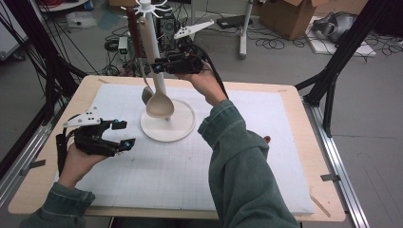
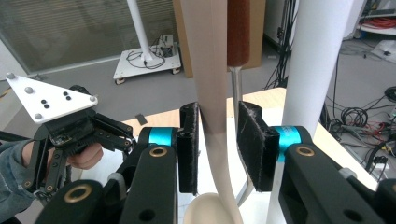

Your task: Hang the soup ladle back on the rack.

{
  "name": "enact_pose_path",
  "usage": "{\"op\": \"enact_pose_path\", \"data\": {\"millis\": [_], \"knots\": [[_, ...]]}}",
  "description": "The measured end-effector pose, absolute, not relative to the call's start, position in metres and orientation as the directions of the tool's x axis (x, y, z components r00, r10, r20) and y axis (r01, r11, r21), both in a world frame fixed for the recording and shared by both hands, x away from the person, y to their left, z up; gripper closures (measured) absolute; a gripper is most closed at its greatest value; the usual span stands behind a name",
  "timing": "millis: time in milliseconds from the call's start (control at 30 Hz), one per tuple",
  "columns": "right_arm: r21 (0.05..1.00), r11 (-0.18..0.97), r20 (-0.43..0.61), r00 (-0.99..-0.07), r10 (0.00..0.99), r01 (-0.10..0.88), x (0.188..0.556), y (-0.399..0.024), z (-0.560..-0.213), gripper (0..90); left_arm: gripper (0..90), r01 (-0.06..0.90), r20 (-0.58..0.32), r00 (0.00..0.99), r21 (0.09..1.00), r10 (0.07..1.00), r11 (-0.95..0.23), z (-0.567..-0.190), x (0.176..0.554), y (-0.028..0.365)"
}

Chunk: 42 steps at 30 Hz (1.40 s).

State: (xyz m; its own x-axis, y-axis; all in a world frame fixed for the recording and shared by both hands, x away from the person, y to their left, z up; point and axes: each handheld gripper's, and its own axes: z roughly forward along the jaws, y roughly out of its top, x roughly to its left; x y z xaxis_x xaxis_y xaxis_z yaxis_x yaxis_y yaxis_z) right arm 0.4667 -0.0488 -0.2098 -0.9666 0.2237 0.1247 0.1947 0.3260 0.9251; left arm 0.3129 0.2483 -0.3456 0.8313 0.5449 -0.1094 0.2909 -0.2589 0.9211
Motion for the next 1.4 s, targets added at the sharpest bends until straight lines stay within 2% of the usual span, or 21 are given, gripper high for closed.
{"op": "enact_pose_path", "data": {"millis": [533, 633, 833, 1100, 1400], "knots": [[0.93, 0.309, 0.126, -0.962, 0.243, 0.2, 0.462, -0.067, -0.205, 69.5, 21.2, 0.288, -0.108, 0.836, 0.921, 0.538, -0.263, -0.346, 0.313, 0.248], [0.934, 0.303, 0.117, -0.964, 0.239, 0.188, 0.46, -0.072, -0.203, 73.8, 21.2, 0.293, -0.113, 0.835, 0.92, 0.538, -0.262, -0.347, 0.313, 0.247], [0.939, 0.297, 0.113, -0.97, 0.217, 0.176, 0.458, -0.082, -0.197, 89.3, 21.2, 0.296, -0.116, 0.835, 0.919, 0.538, -0.261, -0.347, 0.313, 0.247], [0.942, 0.297, 0.094, -0.973, 0.209, 0.155, 0.457, -0.091, -0.189, 89.7, 21.1, 0.298, -0.116, 0.833, 0.918, 0.541, -0.262, -0.347, 0.314, 0.25], [0.957, 0.26, 0.067, -0.97, 0.232, 0.128, 0.457, -0.102, -0.161, 89.7, 21.0, 0.295, -0.113, 0.828, 0.921, 0.55, -0.255, -0.346, 0.314, 0.253]]}}
